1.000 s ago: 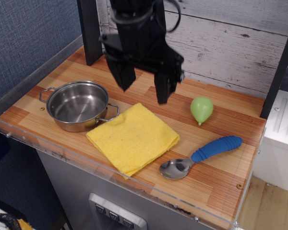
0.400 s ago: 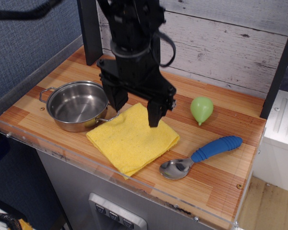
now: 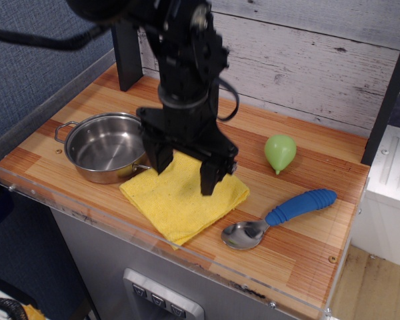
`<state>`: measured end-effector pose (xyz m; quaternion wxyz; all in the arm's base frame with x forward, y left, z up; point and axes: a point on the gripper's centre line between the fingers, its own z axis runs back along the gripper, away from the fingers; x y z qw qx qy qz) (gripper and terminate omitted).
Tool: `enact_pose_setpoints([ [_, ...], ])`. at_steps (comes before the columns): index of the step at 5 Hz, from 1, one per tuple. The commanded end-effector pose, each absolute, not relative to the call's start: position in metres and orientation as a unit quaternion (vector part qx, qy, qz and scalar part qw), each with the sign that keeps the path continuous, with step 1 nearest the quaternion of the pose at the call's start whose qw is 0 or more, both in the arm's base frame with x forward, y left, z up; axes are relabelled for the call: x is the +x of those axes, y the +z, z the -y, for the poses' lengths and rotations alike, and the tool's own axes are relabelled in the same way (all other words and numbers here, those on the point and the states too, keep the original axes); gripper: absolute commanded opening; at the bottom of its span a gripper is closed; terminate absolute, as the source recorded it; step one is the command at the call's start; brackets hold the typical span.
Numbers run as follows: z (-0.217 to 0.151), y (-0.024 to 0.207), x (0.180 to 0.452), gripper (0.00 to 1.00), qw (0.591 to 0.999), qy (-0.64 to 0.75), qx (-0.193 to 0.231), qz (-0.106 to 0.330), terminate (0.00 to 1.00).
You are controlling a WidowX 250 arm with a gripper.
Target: Move the yellow cloth behind the pot
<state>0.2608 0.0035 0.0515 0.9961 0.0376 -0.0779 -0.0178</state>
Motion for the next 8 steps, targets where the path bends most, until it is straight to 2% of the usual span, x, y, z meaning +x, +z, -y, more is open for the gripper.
enact_pose_setpoints([
  [1,-0.014,0.025,0.258,1.00,0.998,0.006,0.037,0.058,0.00],
  [3,-0.004,-0.005,0.266,1.00,0.999,0.000,0.024,0.038,0.00],
  [6,0.014,0.005,0.312,1.00,0.998,0.008,0.007,0.064,0.00],
  [8,0.002,0.008,0.347,1.00,0.996,0.020,0.000,0.083,0.00],
])
